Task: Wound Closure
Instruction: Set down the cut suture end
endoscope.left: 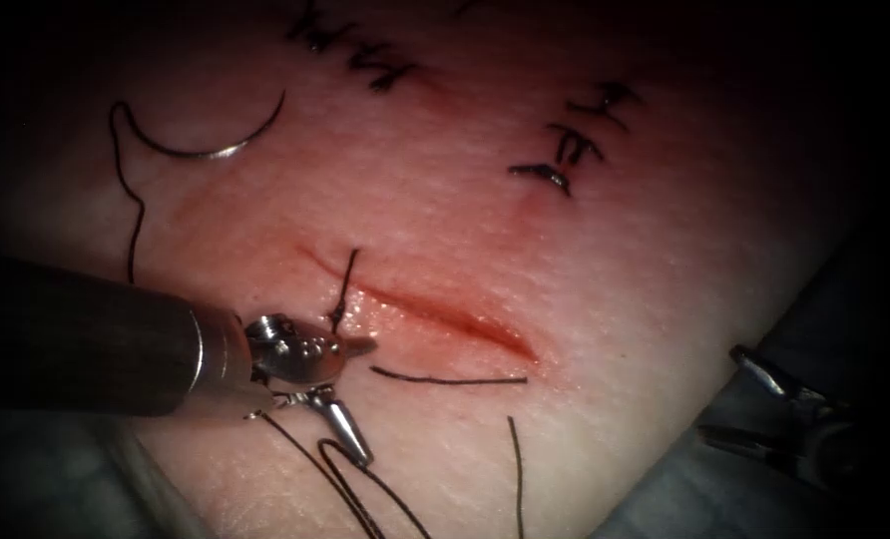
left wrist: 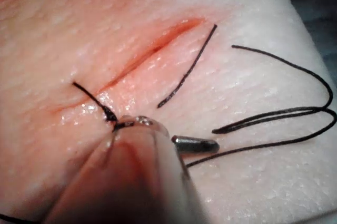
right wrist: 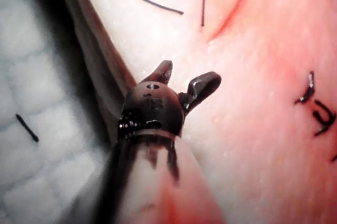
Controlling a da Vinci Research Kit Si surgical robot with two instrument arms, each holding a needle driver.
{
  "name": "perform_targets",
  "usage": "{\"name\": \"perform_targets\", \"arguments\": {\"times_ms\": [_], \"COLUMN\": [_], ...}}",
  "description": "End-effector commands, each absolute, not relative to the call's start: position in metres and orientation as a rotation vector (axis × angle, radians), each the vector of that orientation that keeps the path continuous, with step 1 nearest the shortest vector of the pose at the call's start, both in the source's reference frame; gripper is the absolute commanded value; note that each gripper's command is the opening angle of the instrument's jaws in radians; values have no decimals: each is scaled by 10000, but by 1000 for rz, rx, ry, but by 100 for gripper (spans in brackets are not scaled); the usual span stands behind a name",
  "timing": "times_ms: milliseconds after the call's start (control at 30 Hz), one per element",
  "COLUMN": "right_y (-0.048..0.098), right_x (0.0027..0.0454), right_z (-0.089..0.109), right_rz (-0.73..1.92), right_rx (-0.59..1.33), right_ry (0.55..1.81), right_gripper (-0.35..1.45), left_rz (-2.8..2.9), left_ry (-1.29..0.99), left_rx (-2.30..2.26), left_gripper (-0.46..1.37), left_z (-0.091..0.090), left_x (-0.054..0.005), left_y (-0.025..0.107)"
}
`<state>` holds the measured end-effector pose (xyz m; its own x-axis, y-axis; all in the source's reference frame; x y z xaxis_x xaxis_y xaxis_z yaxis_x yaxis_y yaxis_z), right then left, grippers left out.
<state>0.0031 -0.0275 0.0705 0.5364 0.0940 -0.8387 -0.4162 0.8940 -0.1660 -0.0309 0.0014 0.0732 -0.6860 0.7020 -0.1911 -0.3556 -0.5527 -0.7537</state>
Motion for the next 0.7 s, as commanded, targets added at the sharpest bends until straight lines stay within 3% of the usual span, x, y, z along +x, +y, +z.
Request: {"name": "perform_targets", "arguments": {"times_ms": [33,400,700], "right_y": [-275,-273,-265], "right_x": [35,85,105], "right_z": [706,731,740], "right_rz": [306,293,274], "right_rx": [-355,-324,-302], "right_ry": [969,987,1022], "right_gripper": [129,126,121], "left_rz": [2280,2368,2288], "left_ry": [-917,-801,-730], "left_rx": [-609,-621,-829], "left_gripper": [136,135,120], "left_z": [729,682,615], "left_x": [-304,-288,-277], "left_y": [16,47,100]}}
